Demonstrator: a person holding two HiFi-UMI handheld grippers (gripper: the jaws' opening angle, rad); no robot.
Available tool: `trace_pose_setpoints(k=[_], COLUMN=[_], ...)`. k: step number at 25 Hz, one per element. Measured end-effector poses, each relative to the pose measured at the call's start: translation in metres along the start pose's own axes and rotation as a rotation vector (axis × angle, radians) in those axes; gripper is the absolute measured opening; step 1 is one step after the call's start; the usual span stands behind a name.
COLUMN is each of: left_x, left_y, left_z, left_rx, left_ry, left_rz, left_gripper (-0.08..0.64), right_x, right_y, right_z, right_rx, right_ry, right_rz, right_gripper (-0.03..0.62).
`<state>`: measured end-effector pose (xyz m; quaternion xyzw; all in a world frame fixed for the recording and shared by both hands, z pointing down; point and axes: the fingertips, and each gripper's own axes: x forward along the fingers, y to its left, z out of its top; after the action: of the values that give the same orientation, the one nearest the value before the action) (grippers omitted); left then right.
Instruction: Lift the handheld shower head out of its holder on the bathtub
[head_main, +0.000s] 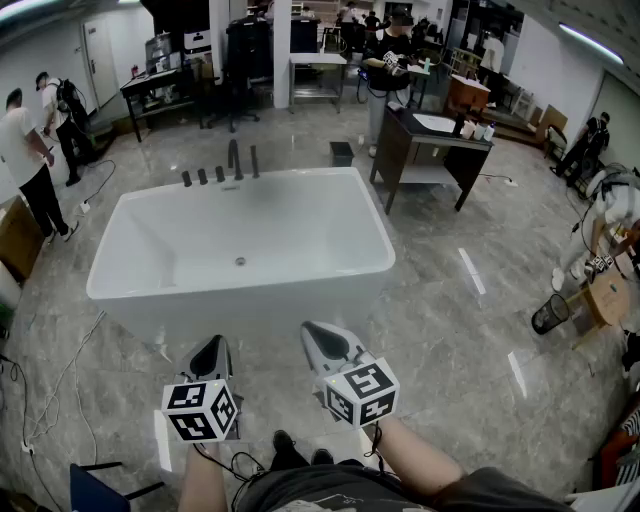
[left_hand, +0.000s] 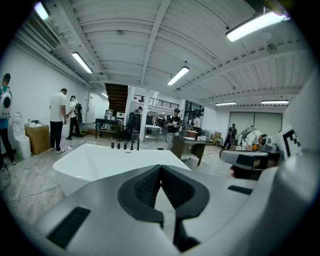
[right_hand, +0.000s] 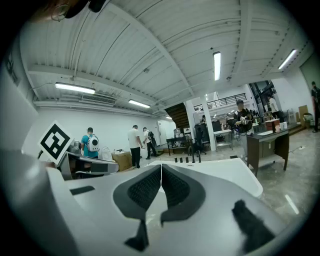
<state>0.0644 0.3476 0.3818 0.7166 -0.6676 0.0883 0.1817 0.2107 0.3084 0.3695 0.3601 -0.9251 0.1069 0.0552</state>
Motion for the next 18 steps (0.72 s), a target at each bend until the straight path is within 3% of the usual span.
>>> trace_pose_setpoints(k=[12, 18], left_x=[-0.018, -0.030], left_y=[-0.027, -0.036], left_z=[-0.009, -0.016], left_rx=[0.019, 0.003], left_ry=[0.000, -0.016], left_rz=[-0.019, -0.007], left_gripper=[0.015, 0.015], right_x=[-0.031, -0.044], right_y=[0.006, 0.001], right_z=[-0.005, -0.008], right_rx=[-0.005, 0.066], right_ry=[-0.007, -0.051], right_rz=[0.010, 0.035], right_gripper=[0.028, 0.028])
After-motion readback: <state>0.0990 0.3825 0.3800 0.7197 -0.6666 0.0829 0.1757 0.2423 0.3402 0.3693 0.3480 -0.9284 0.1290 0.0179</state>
